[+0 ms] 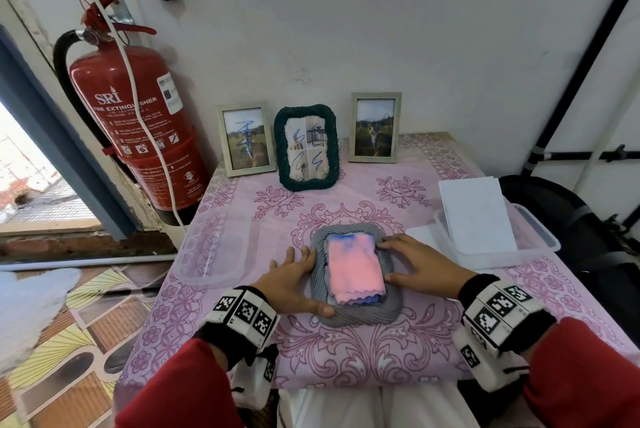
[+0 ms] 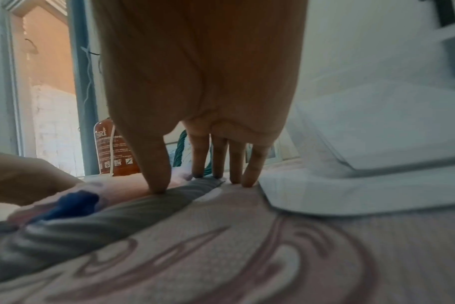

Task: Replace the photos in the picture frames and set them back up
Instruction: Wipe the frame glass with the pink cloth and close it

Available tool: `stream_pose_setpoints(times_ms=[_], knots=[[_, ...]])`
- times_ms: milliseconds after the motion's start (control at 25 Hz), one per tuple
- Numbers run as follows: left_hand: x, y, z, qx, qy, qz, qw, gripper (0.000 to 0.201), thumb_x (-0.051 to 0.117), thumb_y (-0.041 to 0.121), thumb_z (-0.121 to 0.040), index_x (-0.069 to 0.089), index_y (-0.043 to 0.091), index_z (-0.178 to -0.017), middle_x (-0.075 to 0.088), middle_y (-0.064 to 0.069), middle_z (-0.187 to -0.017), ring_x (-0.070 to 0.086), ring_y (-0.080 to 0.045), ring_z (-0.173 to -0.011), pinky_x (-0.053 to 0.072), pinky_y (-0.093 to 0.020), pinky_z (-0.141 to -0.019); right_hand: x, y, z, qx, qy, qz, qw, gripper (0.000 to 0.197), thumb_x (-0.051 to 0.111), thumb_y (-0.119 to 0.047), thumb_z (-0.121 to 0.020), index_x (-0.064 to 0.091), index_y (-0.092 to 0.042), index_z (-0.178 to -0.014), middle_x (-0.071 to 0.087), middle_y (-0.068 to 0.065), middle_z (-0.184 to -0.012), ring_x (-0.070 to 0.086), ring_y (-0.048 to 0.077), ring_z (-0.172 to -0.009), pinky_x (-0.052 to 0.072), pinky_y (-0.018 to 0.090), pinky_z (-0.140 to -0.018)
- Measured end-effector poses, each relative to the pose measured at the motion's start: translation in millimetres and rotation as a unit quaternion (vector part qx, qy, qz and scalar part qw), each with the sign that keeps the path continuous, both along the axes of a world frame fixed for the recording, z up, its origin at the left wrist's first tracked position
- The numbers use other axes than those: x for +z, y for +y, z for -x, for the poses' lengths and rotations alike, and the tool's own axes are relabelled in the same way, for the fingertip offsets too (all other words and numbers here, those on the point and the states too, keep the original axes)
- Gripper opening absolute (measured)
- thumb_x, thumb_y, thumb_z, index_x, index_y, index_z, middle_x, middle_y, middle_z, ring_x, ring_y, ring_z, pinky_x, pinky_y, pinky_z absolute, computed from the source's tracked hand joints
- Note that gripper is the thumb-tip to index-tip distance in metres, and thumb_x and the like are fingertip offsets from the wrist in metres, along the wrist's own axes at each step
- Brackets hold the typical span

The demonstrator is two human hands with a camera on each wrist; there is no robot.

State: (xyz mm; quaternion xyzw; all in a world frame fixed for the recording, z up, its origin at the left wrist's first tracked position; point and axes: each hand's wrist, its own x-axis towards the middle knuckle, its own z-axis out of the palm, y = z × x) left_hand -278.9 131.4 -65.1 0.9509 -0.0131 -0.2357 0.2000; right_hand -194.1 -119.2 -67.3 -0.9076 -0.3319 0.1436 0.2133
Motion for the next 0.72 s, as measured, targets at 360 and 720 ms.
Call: stream_pose_setpoints(times_ms=[360, 720], knots=[[11.3, -15.1, -12.1, 0.139, -0.181, 0.061, 0.972, 0.052, 0.057, 0.037, -0.090, 0.047, 0.009, -0.132, 0.053, -0.013, -0.133, 0.047, -0.028, -0.124, 0.038, -0.034, -0.104, -2.8, -2.0, 2.3, -0.021, 0.007, -0.027, 0.999, 0.060, 0.066, -0.029, -0.085, 0.042, -0.016, -0.139, 0.042, 0.004, -0.144, 0.040, 0.016, -0.132, 0.025, 0.018, -0.105], [-4.6, -53.3, -24.9, 0.182, -0.163, -0.014, 0.970, 0.048, 0.066, 0.051, -0.077, 0.058, 0.006, -0.092, 0.058, -0.014, -0.109, 0.045, -0.028, -0.112, 0.039, -0.034, -0.094, -2.0, -3.4, 3.3, -0.025, 0.027, -0.027, 0.999, 0.060, 0.063, -0.029, -0.087, 0.039, -0.017, -0.141, 0.043, 0.002, -0.145, 0.039, 0.014, -0.133, 0.026, 0.019, -0.107]])
